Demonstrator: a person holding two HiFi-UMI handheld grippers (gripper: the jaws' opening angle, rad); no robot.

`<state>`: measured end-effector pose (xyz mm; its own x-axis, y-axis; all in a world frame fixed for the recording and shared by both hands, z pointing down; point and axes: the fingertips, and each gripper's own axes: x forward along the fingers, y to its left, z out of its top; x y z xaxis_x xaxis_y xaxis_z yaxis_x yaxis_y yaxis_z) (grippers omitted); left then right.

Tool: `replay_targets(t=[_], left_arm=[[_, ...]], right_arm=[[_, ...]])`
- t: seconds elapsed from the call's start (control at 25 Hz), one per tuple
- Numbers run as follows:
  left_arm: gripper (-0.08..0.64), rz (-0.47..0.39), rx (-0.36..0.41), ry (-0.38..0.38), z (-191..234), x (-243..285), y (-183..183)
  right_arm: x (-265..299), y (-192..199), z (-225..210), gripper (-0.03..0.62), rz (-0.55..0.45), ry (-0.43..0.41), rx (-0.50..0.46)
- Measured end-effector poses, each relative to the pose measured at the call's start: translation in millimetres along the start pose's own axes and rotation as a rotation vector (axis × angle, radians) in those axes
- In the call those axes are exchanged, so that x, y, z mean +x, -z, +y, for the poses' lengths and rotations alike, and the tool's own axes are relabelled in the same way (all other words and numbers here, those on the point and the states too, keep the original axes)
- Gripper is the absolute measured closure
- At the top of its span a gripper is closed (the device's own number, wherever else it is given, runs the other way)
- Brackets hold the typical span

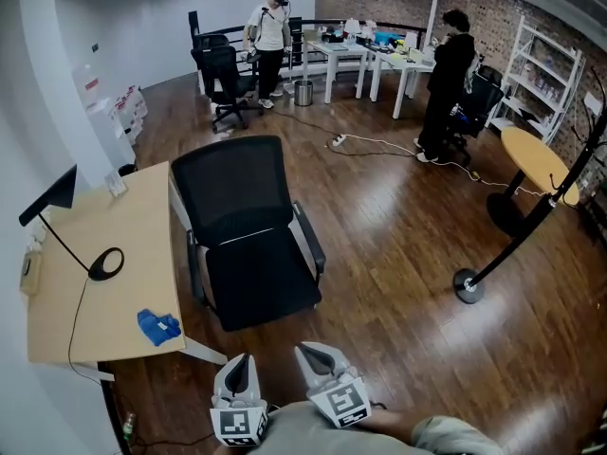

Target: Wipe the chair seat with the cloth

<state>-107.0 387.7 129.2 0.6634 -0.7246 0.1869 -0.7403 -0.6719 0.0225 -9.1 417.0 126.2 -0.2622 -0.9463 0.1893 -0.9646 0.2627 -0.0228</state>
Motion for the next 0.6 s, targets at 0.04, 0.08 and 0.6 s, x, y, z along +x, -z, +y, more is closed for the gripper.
replay_targets(t=[0.04,0.08,0.6], left_arm=[[0.555,-0.001,-0.001,0.002,-1.7,-0.7,0.3],[0.555,-0.001,-0.002,0.005,-3.9,-1.5,1.4],[0.555,0.008,-0.03,-0.016,-11.7,-4.5,13.2]], right_arm=[[-1.5,0.3,0.3,0.589,-0.001,0.0,0.003],[-3.3,0.4,0.4,0.589,0.0,-0.001,0.005],[-6.9,7.4,4.6,0.589,0.034,-0.05,0.003]])
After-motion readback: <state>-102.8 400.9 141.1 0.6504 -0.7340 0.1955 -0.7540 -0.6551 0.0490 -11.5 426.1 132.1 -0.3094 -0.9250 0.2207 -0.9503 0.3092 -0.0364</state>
